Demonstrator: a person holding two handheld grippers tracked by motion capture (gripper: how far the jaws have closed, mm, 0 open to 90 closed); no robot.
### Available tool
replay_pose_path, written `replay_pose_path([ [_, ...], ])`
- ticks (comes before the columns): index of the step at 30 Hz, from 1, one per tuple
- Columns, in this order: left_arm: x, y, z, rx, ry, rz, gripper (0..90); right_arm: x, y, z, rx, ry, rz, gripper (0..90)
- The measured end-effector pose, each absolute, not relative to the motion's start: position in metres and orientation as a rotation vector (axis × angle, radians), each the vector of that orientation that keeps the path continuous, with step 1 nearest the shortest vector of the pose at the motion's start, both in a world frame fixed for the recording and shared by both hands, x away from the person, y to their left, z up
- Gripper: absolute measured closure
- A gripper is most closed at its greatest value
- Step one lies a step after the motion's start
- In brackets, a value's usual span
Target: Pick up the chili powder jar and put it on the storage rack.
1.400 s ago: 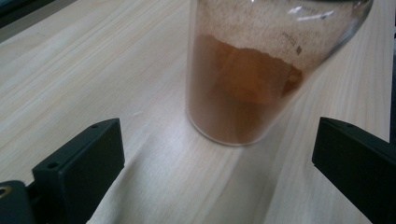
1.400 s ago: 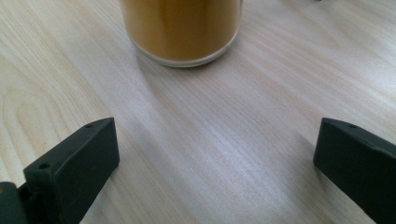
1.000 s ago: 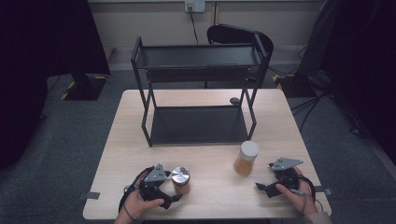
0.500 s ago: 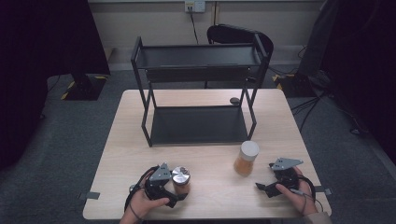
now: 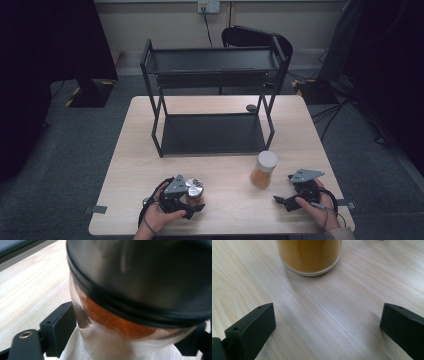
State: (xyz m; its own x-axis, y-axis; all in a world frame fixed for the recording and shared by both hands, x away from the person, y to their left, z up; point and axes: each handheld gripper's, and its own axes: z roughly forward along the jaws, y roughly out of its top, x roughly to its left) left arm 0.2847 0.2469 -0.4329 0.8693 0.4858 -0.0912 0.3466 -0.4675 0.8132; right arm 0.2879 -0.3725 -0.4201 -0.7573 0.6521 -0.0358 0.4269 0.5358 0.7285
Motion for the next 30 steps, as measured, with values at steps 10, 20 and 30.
replay_pose_path([
  [10, 0.281, 0.246, -0.436, 2.082, 0.599, 0.220, 25.5, 0.288, -0.372, -0.420, 0.897, 2.474, 1.051, 0.0],
  [20, 0.276, 0.244, -0.437, 2.081, 0.590, 0.250, 28.6, 0.288, -0.372, -0.420, 0.897, 2.474, 1.051, 0.0],
  [30, 0.271, 0.237, -0.432, 2.103, 0.603, 0.281, 29.5, 0.288, -0.372, -0.420, 0.897, 2.474, 1.051, 0.0],
])
